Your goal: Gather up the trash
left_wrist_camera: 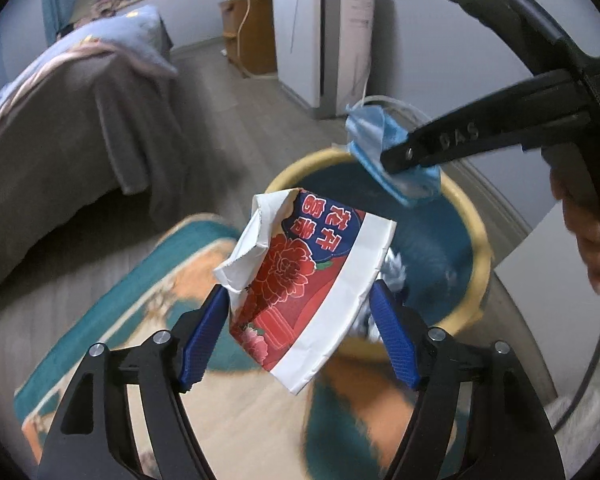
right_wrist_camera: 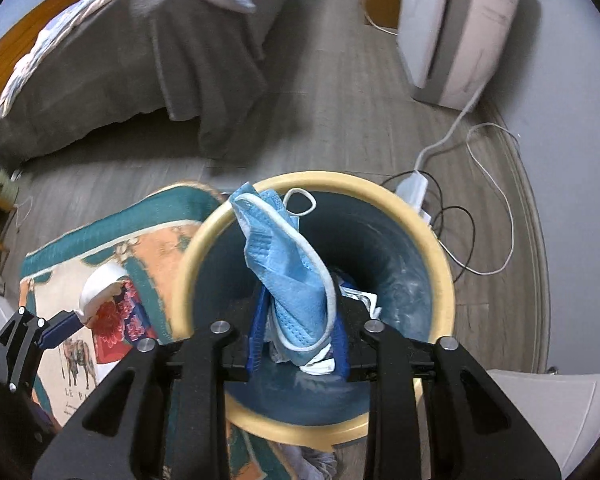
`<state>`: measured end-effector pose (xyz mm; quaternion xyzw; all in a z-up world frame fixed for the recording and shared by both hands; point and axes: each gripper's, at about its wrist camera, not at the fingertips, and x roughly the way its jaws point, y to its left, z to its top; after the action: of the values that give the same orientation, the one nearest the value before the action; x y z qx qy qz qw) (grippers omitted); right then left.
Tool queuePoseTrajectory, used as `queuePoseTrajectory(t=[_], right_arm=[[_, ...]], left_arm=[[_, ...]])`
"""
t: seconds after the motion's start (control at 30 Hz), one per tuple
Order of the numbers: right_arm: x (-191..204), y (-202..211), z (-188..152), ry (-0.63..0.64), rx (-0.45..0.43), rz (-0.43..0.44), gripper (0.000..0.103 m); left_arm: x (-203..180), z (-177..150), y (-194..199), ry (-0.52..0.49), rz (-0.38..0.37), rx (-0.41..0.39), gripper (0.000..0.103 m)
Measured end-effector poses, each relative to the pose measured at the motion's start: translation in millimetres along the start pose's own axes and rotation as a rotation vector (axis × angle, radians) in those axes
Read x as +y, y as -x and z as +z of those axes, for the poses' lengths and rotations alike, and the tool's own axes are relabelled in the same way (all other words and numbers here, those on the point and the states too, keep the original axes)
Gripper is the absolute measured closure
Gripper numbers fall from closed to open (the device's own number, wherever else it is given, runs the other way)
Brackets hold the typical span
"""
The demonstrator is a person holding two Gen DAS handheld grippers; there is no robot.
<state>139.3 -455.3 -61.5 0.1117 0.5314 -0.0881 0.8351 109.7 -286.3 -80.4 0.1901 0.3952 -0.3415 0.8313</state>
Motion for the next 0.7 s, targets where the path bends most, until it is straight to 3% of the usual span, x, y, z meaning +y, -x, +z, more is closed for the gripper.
queuePoseTrajectory(t=[0.07,0.27,0.43,0.7], right_arm=[[-6,8,0,-0.016,-0.027,-0.012,0.041],[-18,35,-16,-0.012,-0.055,-0.036,0.022],[-26,69,-39,-0.042,-0.102,-0.031,0.006],[-17,96,-72,-0.015,-0.138,-0.038,0.006]], left_arm=[[-6,10,0,0.022,-0.019,-0.034,0.019],[-2,18,17,0.092,-0.028,-0.077,0.010],[3,18,48,0.136,0.009,-0.088,0.006],[-2,13,87,0.200,0.091,-0.080,0.005]])
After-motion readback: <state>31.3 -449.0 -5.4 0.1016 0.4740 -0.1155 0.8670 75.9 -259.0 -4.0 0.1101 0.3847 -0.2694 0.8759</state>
